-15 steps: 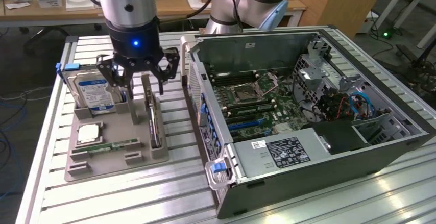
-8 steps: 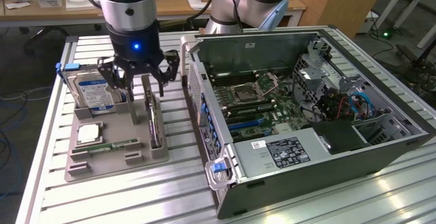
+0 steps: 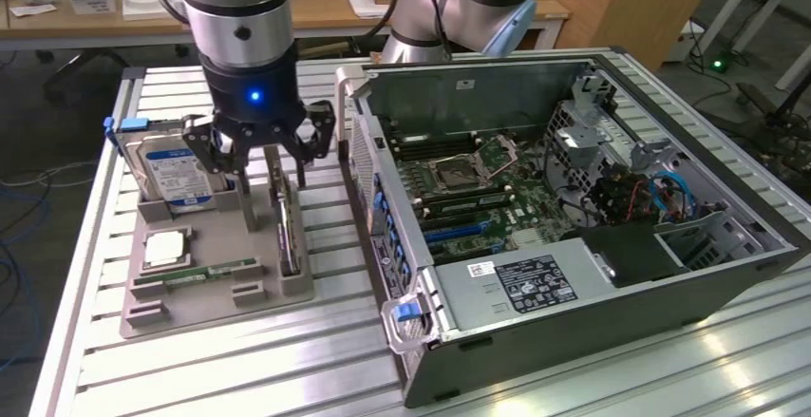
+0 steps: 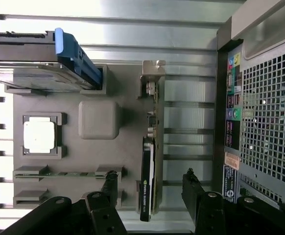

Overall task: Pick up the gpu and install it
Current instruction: 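Pick up the gpu and move the gpu toward the slot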

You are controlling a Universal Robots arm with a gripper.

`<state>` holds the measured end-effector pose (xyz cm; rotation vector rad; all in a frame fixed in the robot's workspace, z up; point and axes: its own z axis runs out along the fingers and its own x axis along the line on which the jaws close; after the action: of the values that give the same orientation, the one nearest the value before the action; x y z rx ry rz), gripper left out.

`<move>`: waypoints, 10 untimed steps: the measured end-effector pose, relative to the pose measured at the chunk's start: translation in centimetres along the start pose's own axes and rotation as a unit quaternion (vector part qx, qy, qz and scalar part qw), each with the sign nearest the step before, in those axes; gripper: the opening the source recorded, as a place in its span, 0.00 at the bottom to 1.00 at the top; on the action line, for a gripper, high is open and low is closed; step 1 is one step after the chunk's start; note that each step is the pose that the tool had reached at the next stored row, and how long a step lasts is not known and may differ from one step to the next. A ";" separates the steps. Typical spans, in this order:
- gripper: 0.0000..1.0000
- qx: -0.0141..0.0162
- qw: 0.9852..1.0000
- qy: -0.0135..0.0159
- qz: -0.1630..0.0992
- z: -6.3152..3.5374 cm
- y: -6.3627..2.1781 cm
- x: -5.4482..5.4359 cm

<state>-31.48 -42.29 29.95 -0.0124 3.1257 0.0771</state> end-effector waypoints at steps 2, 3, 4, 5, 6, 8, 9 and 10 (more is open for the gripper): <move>0.65 0.000 1.000 0.000 0.000 0.16 -0.14 0.0; 0.65 0.000 1.000 0.000 0.000 0.24 -0.19 0.0; 0.65 0.000 1.000 0.000 0.000 0.32 -0.20 0.0; 0.65 0.000 1.000 0.000 0.000 0.40 -0.21 0.0; 0.65 0.000 1.000 0.000 0.000 0.49 -0.22 0.0; 0.65 0.000 1.000 0.000 0.000 0.69 -0.23 0.0; 0.65 0.000 1.000 0.000 0.000 0.83 -0.24 0.0; 0.65 0.000 1.000 0.000 0.000 0.98 -0.25 0.0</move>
<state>-31.47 -42.49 28.96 -0.0125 3.1256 0.0777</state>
